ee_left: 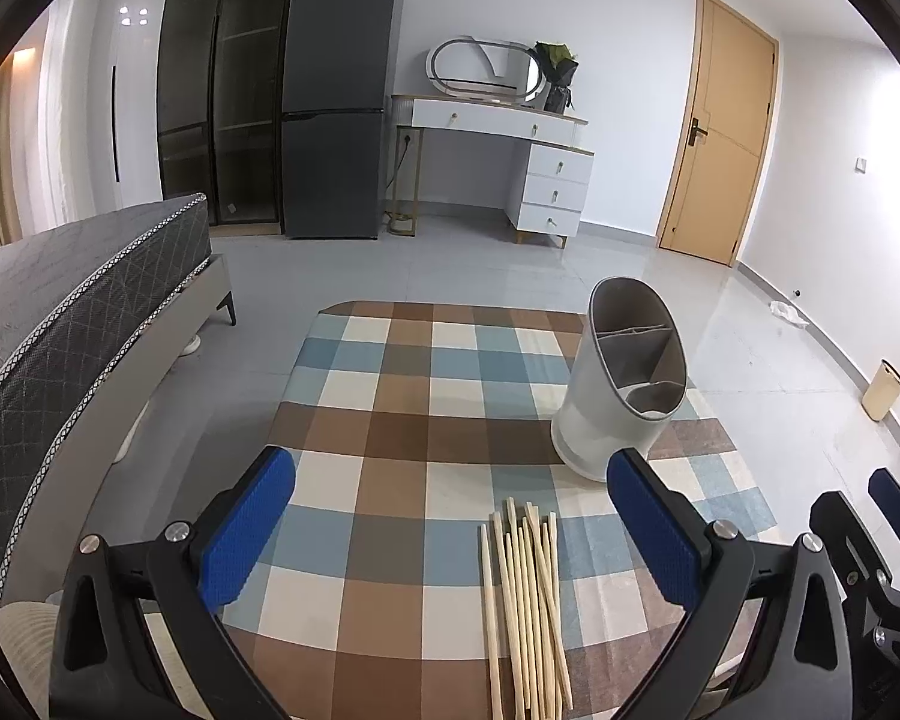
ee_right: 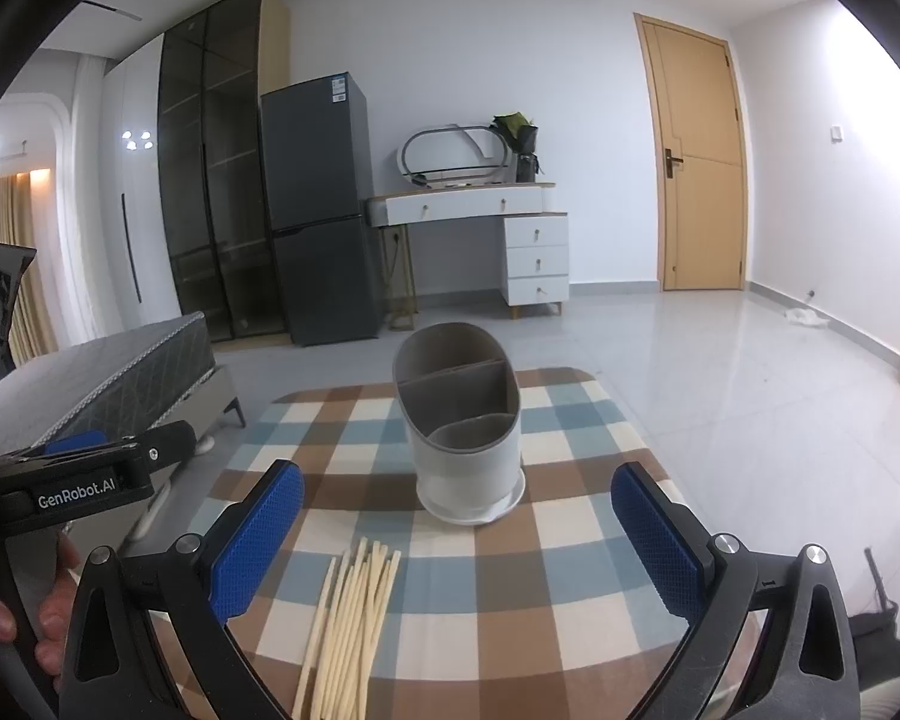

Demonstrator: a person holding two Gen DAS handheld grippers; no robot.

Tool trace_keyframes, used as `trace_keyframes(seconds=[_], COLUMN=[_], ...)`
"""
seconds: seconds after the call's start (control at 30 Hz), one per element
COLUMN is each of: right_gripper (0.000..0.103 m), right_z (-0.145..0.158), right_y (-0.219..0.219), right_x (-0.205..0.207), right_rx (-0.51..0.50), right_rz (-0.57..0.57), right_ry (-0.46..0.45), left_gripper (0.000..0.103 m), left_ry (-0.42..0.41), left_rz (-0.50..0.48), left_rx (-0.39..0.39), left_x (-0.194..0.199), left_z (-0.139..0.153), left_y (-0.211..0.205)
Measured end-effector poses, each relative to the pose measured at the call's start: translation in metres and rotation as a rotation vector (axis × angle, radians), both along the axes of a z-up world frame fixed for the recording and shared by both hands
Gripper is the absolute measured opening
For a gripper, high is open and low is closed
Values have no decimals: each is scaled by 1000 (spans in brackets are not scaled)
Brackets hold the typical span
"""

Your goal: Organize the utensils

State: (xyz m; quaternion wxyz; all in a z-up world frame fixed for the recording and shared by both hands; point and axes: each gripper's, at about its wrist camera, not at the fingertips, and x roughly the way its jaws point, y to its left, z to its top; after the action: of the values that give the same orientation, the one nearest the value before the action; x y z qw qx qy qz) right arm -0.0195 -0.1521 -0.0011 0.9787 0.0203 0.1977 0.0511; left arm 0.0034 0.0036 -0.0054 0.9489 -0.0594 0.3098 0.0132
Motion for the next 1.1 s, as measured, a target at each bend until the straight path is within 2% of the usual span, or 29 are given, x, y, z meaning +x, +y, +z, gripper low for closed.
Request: trace_keyframes(seconds=[1.1], right_gripper=[103], right_z=[-2], right_y=[0], right_x=[-1], right_rx=[-12], right_rz=[-1], right_ry=[3], left_gripper=[101], left_ry=[9], left_rz=[-2], left_rx=[5], left_x=[-1], left_z=[0], left_y=[1])
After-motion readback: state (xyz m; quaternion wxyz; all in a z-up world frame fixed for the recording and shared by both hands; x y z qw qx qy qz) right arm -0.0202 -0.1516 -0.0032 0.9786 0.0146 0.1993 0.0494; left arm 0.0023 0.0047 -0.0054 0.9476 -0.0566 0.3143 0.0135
